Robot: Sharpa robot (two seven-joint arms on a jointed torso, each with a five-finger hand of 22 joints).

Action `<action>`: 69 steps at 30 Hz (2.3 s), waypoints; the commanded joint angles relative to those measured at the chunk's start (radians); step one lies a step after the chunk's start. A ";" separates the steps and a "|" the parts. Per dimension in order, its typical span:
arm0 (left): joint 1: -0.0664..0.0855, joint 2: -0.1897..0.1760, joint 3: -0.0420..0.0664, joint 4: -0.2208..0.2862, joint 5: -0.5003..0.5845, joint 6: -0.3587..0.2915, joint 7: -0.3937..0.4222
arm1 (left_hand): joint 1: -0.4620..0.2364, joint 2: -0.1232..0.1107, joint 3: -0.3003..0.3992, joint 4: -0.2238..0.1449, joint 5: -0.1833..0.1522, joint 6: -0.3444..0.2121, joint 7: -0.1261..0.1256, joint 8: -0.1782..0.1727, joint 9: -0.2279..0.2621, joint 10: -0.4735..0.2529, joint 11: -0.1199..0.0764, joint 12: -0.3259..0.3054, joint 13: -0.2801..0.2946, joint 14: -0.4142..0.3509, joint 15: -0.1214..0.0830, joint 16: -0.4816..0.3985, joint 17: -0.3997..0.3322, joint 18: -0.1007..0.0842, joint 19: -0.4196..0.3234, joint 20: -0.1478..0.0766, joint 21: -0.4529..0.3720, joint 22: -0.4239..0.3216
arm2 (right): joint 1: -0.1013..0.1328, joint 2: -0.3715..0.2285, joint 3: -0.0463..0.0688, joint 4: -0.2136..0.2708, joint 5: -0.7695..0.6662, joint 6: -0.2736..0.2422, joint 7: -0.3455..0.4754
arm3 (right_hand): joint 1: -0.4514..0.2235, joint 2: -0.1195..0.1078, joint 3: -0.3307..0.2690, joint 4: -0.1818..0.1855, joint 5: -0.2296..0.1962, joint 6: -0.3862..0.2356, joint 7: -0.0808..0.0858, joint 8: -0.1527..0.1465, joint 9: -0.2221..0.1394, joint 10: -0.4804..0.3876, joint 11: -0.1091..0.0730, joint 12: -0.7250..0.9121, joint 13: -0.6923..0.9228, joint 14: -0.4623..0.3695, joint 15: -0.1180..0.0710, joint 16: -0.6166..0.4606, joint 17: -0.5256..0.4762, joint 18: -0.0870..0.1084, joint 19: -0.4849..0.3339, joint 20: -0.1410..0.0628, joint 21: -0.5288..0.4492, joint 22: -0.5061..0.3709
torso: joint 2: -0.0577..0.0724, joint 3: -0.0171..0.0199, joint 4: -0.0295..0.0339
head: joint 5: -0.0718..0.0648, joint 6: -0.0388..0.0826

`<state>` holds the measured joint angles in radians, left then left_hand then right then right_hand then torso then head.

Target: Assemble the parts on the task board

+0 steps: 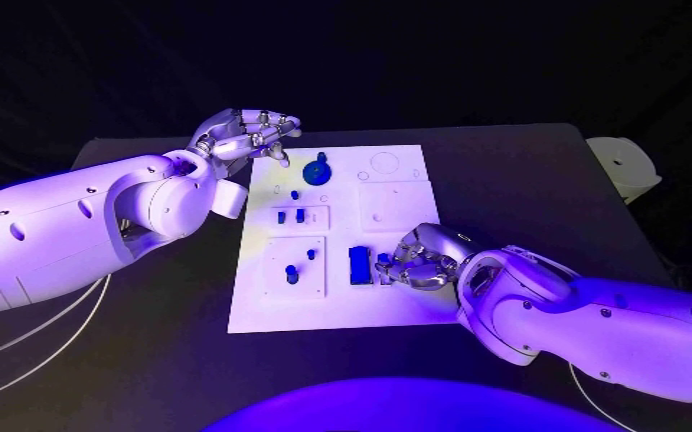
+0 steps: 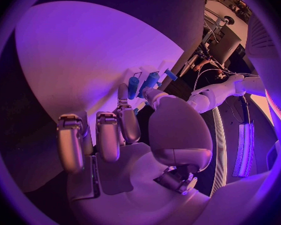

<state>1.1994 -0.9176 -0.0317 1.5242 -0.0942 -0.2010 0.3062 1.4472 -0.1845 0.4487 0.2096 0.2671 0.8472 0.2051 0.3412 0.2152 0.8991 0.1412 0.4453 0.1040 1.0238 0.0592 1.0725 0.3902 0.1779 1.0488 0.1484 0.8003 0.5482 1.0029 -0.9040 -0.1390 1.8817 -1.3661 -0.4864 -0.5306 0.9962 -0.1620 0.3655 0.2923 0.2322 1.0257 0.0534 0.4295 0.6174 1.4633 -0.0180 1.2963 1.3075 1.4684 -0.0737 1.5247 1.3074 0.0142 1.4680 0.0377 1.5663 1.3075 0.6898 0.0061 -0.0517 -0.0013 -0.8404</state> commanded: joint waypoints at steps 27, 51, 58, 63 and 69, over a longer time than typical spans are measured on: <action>0.001 0.000 0.001 0.002 0.002 0.016 0.003 | -0.012 0.004 0.008 0.001 0.000 -0.008 -0.001 0.007 0.002 -0.010 -0.001 0.005 -0.001 -0.008 0.002 -0.003 -0.002 0.006 -0.007 -0.002 -0.005 -0.001 | -0.003 -0.029 0.000 0.031 -0.030 0.022 0.019 | 0.038 0.029 -0.025 -0.017 0.030 0.007 -0.002 -0.005 0.001 0.008 -0.004 0.008 0.099 0.082 -0.009 0.006 0.158 -0.014 0.103 -0.011 0.004 0.263 | 0.000 -0.0006 0.0002 | 0.000 -0.004; 0.001 -0.001 0.001 0.002 0.002 0.017 0.002 | -0.011 0.006 0.009 0.001 0.000 -0.008 -0.002 0.007 0.002 -0.010 -0.001 0.006 -0.001 -0.008 0.002 -0.003 -0.002 0.006 -0.007 -0.002 -0.005 -0.001 | -0.003 0.001 0.000 -0.015 -0.069 0.061 0.014 | 0.171 0.004 -0.007 -0.069 -0.129 0.013 -0.003 -0.009 -0.005 0.010 -0.005 0.011 0.104 0.083 -0.010 0.008 0.164 -0.014 0.103 -0.012 0.004 0.263 | 0.001 -0.0008 0.0009 | -0.004 -0.003; 0.001 0.000 0.001 0.002 0.002 0.017 0.002 | -0.011 0.006 0.009 0.001 0.000 -0.008 -0.002 0.007 0.002 -0.010 -0.001 0.006 -0.001 -0.008 0.002 -0.003 -0.002 0.006 -0.007 -0.002 -0.005 -0.001 | -0.003 0.004 0.000 -0.017 -0.079 0.063 0.014 | 0.169 -0.005 -0.012 -0.065 -0.117 0.014 -0.004 -0.009 -0.006 0.010 -0.005 0.012 0.105 0.083 -0.010 0.008 0.163 -0.014 0.103 -0.011 0.004 0.263 | 0.000 -0.0009 0.0001 | -0.003 -0.002; 0.001 0.000 0.001 0.001 0.002 0.017 0.002 | -0.011 0.006 0.009 0.001 0.000 -0.008 -0.002 0.007 0.002 -0.010 -0.001 0.006 -0.001 -0.008 0.002 -0.003 -0.002 0.006 -0.007 -0.002 -0.005 -0.001 | -0.003 -0.003 0.000 -0.012 -0.088 0.032 0.023 | 0.172 -0.010 -0.013 -0.064 -0.107 0.014 -0.004 -0.009 -0.006 0.010 -0.005 0.011 0.104 0.083 -0.010 0.008 0.162 -0.014 0.103 -0.011 0.004 0.263 | -0.001 -0.0008 0.0008 | -0.003 0.001; 0.001 0.003 0.001 -0.006 0.003 0.017 0.008 | -0.012 0.006 0.012 -0.001 0.000 -0.009 -0.002 0.009 0.002 -0.011 -0.001 0.008 -0.002 -0.008 0.002 -0.003 -0.003 0.006 -0.007 -0.002 -0.005 -0.001 | 0.004 -0.025 0.002 -0.006 -0.032 -0.104 0.132 | 0.137 -0.030 -0.044 -0.020 -0.096 -0.018 0.013 -0.032 -0.017 -0.021 0.009 -0.061 0.063 0.076 0.000 -0.006 0.132 -0.004 0.086 -0.005 -0.043 0.250 | -0.005 -0.0041 -0.0008 | -0.003 0.013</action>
<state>1.1993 -0.9178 -0.0317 1.5193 -0.0942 -0.1993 0.3032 1.4432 -0.1805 0.4530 0.2108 0.2671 0.8451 0.2030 0.3444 0.2153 0.8955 0.1376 0.4479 0.1040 1.0220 0.0610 1.0725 0.3893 0.1779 1.0488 0.1484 0.8003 0.5482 1.0030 -0.9259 -0.1385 1.8738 -1.4277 -0.4927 -0.4889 1.1392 -0.1879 0.3265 0.2630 0.1337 1.0200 0.0642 0.4039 0.6032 1.4518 -0.0106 1.2512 1.3078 1.4648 -0.0771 1.5242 1.3076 0.0142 1.4644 0.0342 1.5342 1.3076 0.6877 0.0041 -0.0514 -0.0038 -0.8330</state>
